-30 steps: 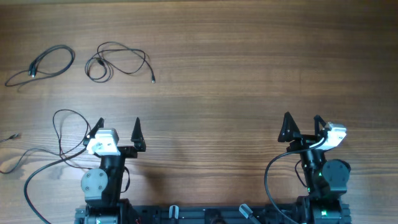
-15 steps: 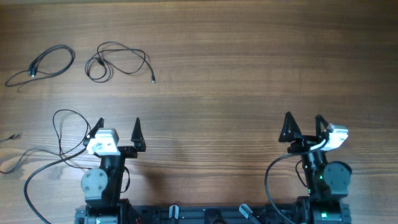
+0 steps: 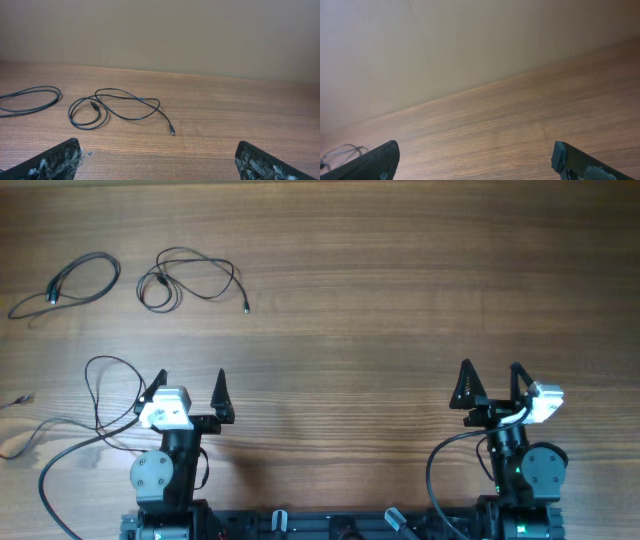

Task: Untangle cables

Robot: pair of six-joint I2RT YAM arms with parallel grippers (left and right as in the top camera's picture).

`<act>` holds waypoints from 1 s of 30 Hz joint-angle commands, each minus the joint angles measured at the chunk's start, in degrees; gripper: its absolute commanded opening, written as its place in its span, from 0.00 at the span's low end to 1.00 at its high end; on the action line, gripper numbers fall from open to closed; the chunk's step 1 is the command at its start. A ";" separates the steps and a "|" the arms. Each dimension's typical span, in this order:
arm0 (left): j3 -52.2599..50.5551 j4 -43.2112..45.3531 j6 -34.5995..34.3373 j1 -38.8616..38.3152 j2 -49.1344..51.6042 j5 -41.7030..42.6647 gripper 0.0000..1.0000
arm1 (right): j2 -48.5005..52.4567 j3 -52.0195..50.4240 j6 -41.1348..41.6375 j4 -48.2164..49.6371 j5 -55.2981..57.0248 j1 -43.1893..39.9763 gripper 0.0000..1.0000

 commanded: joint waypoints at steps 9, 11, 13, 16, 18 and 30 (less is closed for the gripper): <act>-0.50 0.07 0.90 0.20 -0.31 0.87 1.00 | -1.09 -0.15 -17.55 0.09 0.15 -0.26 1.00; -0.50 0.07 0.90 0.20 -0.31 0.87 1.00 | -1.09 -0.15 -17.55 0.11 0.15 -0.26 1.00; -0.50 0.07 0.87 0.20 -0.31 0.87 1.00 | -1.09 -0.15 -17.55 0.11 0.15 -0.26 1.00; -0.50 0.07 0.90 0.20 -0.31 0.87 1.00 | -1.05 -0.15 -17.55 0.09 0.15 -0.26 1.00; -0.50 0.07 0.90 0.20 -0.31 0.87 1.00 | -1.05 -0.15 -17.55 0.09 0.15 -0.26 1.00; -0.50 0.07 0.90 0.20 -0.31 0.87 1.00 | -1.05 -0.15 -17.53 0.09 0.15 -0.26 1.00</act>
